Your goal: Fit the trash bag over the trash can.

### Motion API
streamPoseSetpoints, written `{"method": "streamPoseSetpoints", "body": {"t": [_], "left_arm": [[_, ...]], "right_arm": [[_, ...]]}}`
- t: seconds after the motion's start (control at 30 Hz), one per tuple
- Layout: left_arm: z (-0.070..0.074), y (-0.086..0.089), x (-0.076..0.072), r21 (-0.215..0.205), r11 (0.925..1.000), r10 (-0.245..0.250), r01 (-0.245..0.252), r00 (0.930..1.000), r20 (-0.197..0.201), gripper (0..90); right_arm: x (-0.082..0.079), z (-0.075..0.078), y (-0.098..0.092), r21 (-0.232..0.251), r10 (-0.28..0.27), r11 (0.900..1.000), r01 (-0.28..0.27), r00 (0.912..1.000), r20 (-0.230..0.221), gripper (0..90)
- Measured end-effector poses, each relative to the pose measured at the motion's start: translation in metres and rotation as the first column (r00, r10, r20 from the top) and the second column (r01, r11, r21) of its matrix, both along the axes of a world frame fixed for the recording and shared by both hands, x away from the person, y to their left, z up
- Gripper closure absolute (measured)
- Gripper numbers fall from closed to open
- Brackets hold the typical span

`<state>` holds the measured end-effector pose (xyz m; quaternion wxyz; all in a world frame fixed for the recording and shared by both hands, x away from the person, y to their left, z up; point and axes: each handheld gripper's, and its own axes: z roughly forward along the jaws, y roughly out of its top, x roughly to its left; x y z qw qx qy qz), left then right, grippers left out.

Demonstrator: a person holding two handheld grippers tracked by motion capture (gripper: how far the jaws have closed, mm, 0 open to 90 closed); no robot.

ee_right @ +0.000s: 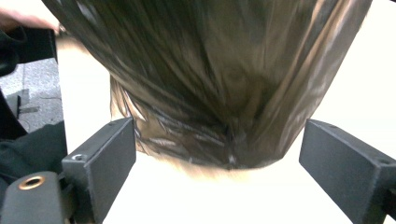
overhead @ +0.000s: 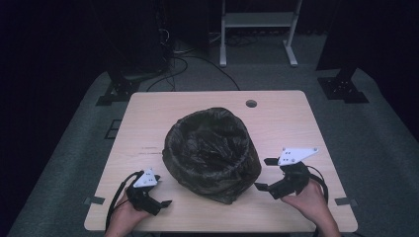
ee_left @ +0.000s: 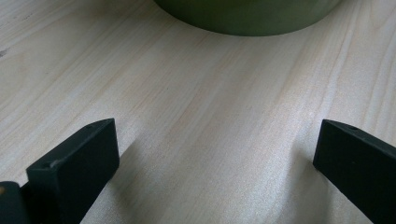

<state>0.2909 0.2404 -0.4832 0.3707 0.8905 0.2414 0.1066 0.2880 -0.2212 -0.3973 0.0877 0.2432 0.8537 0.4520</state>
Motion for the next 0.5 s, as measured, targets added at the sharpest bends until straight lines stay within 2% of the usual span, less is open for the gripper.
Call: {"method": "streamPoseSetpoints", "body": {"t": [0.5], "left_arm": [[0.000, 0.000, 0.000, -0.001, 1.0000, -0.004, 0.004, 1.0000, -0.001, 0.0]], "right_arm": [[-0.006, -0.039, 0.001, -0.033, -0.028, 0.999, 0.027, 0.9993, -0.026, 9.4]]}}
